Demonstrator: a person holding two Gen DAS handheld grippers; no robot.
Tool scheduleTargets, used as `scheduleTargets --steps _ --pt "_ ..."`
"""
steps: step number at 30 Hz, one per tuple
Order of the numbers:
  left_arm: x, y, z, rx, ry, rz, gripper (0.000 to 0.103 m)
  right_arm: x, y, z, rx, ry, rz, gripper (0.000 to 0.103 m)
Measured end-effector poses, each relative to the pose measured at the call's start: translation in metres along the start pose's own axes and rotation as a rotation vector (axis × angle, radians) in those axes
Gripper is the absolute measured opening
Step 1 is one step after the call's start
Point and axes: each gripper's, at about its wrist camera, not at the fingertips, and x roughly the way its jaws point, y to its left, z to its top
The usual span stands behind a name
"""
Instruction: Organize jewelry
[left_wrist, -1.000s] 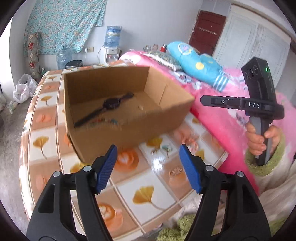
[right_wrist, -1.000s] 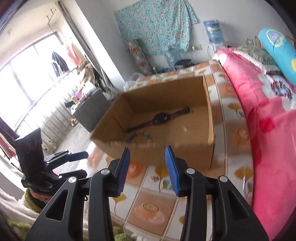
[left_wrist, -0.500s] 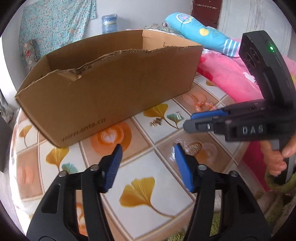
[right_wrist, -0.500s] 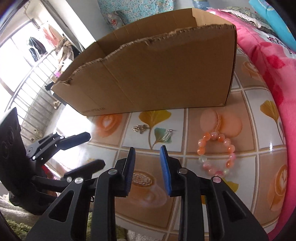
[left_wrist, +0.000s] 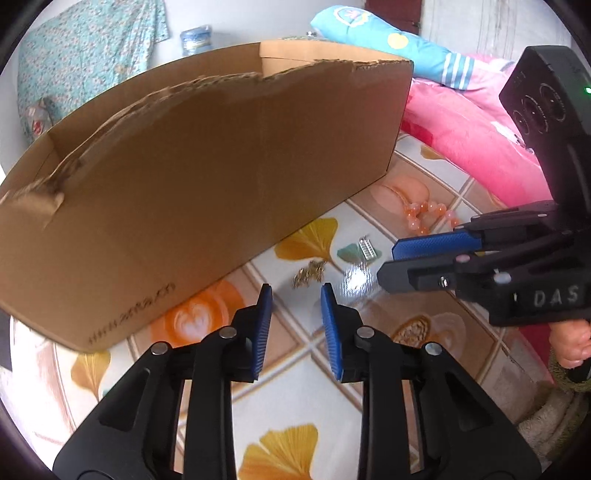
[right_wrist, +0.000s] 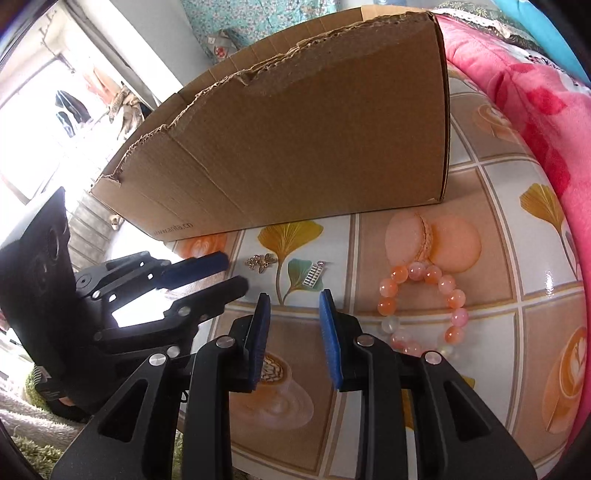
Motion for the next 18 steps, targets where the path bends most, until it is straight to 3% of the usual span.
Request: scheduleTargets --steps 3,8,18 --pt "0.003 -0.003 0.006 0.033 0.006 -0.004 0.013 -0.001 -0.004 -0.001 0.010 -0.002 0.012 0.027" --pt "0.008 -0.011 0.011 0.084 0.018 -0.001 0.003 -0.002 -0.010 -0.005 0.024 -0.009 0.025 0.027" --pt "-0.006 -0.005 0.001 0.034 0.001 0.000 0.000 -0.008 -0.018 -0.007 0.030 -0.011 0.024 0.027"
